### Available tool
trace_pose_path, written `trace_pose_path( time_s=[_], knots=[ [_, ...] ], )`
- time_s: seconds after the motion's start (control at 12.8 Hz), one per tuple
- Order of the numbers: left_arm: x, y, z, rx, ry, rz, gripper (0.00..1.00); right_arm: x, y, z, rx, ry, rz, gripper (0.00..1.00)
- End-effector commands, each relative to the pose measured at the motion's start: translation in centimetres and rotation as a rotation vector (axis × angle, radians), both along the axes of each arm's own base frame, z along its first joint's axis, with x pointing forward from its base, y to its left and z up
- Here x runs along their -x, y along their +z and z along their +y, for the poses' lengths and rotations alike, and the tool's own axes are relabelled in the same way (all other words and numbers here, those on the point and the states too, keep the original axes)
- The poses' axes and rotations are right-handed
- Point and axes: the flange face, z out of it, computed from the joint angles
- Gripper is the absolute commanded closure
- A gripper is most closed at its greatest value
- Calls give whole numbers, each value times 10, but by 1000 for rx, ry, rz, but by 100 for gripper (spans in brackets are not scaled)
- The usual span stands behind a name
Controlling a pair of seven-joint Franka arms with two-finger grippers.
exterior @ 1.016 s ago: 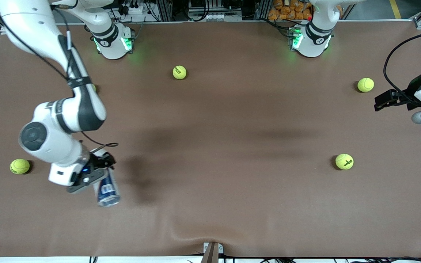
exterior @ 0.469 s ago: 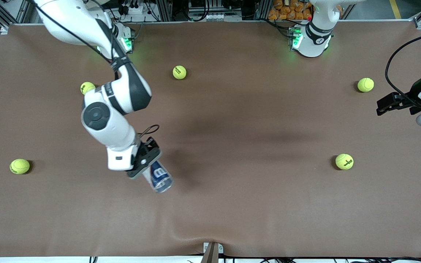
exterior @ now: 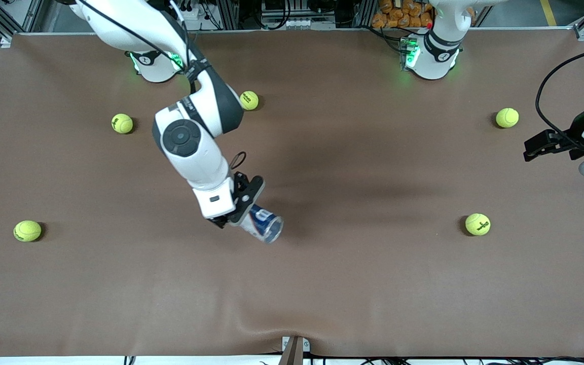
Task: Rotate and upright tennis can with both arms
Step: 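Lift the can with the right gripper and carry it to mid-table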
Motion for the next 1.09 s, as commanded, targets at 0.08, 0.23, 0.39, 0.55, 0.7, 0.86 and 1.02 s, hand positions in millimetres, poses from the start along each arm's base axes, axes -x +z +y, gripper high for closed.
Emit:
trace_pose_path(
  time_s=[0.08,0.23,0.39,0.55,0.7,0.86,1.02],
  knots=[
    [3,20,5,-3,-4,-12,0,0,-27,45,4,212,-79,26],
    [6,18,5,-3,-11,9,0,0,-40,56,8,299,-100,25],
    [8,16,9,10,-1,27,0,9,-56,74,15,388,-127,25],
    [9,9,7,18,1,41,0,14,-68,89,30,453,-167,25],
    [10,-2,8,116,37,64,0,19,-72,101,111,535,-209,25],
    [10,-17,8,205,60,95,0,24,-84,107,128,557,-207,25],
    [6,-41,-2,306,82,138,0,21,-96,114,130,558,-210,25]
  ],
)
